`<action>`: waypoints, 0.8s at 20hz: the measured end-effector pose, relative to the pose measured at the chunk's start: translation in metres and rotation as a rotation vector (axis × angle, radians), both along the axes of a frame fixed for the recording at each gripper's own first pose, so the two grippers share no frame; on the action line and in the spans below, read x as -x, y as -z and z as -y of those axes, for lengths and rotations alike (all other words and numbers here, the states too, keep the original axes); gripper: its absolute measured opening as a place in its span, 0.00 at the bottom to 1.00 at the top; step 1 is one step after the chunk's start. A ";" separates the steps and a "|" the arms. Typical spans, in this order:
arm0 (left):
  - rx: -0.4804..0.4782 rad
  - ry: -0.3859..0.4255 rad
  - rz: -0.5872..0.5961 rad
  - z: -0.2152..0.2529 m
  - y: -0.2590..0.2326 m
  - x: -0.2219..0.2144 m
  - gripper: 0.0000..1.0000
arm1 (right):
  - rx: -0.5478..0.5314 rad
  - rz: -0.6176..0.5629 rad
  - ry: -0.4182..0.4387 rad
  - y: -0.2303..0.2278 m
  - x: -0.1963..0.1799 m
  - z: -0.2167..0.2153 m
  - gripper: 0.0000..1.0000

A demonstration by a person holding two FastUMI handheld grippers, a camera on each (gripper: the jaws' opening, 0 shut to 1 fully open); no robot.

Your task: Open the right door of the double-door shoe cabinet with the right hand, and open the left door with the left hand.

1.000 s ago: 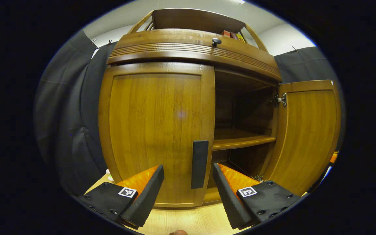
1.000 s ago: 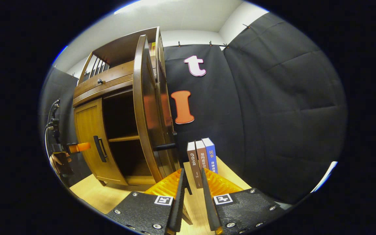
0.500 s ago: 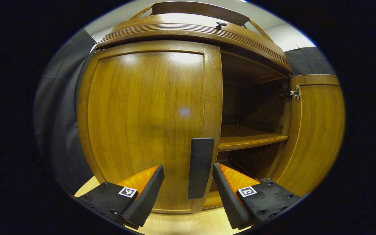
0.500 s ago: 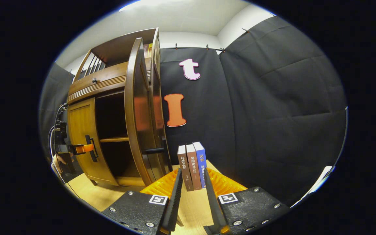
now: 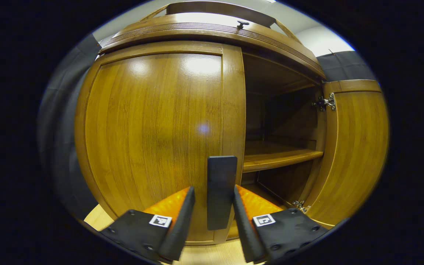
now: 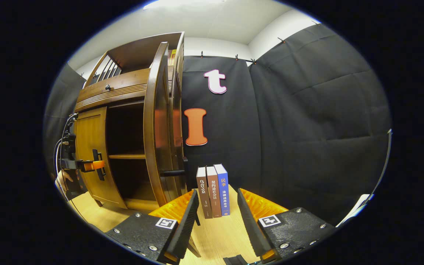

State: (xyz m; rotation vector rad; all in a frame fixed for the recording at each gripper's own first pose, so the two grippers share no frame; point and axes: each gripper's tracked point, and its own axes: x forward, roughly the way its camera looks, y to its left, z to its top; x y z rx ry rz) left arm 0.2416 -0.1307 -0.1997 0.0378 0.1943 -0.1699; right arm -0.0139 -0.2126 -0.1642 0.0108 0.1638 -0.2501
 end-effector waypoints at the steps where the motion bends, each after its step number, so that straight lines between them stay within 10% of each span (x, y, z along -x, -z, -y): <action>1: 0.005 0.000 -0.005 0.002 0.000 -0.001 0.58 | 0.000 0.002 0.002 -0.002 0.001 0.000 0.82; 8: -0.048 -0.031 -0.015 -0.001 0.004 0.001 0.30 | -0.002 0.002 0.025 -0.003 0.007 0.003 0.79; 9: -0.065 -0.044 -0.013 -0.003 0.004 0.003 0.32 | -0.002 0.002 0.029 -0.004 0.008 0.003 0.90; 16: -0.053 -0.020 -0.012 -0.004 0.001 0.031 0.31 | 0.005 -0.003 0.046 -0.011 0.024 -0.006 0.79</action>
